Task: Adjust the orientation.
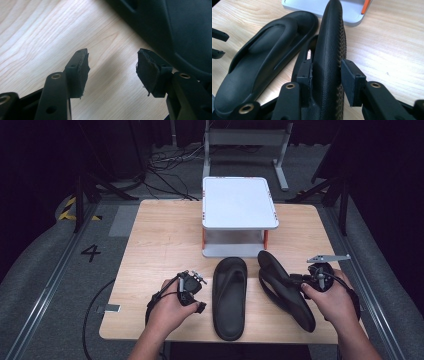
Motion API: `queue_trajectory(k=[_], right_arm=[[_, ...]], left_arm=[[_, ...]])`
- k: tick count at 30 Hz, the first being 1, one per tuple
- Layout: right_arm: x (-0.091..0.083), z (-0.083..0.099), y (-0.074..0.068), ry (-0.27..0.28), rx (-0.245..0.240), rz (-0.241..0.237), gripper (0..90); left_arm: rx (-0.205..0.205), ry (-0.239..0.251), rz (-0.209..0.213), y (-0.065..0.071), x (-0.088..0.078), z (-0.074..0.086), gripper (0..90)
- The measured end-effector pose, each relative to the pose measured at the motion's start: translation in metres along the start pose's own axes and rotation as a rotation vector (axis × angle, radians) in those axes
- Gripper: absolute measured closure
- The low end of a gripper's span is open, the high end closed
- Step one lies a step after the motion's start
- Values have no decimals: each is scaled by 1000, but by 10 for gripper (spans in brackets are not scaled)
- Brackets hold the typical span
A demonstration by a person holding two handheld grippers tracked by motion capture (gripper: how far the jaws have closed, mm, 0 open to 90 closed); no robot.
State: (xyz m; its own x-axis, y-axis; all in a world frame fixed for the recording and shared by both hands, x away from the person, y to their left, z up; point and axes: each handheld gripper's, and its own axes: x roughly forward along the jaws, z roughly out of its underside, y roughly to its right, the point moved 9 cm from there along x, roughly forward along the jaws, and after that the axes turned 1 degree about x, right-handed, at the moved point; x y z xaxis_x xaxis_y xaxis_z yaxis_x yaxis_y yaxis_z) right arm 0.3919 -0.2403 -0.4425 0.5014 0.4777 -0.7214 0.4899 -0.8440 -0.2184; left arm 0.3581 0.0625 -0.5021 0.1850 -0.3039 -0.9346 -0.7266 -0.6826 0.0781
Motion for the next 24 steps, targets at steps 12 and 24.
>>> queue_trajectory(k=[12, 24], right_arm=[[-5, 3, 30, -2, 20, 77, 672], [3, 16, 76, -57, 20, 210, 745]], left_arm=[[-9, 4, -11, -4, 1, 1, 426], [-18, -8, -2, -7, 6, 5, 424]])
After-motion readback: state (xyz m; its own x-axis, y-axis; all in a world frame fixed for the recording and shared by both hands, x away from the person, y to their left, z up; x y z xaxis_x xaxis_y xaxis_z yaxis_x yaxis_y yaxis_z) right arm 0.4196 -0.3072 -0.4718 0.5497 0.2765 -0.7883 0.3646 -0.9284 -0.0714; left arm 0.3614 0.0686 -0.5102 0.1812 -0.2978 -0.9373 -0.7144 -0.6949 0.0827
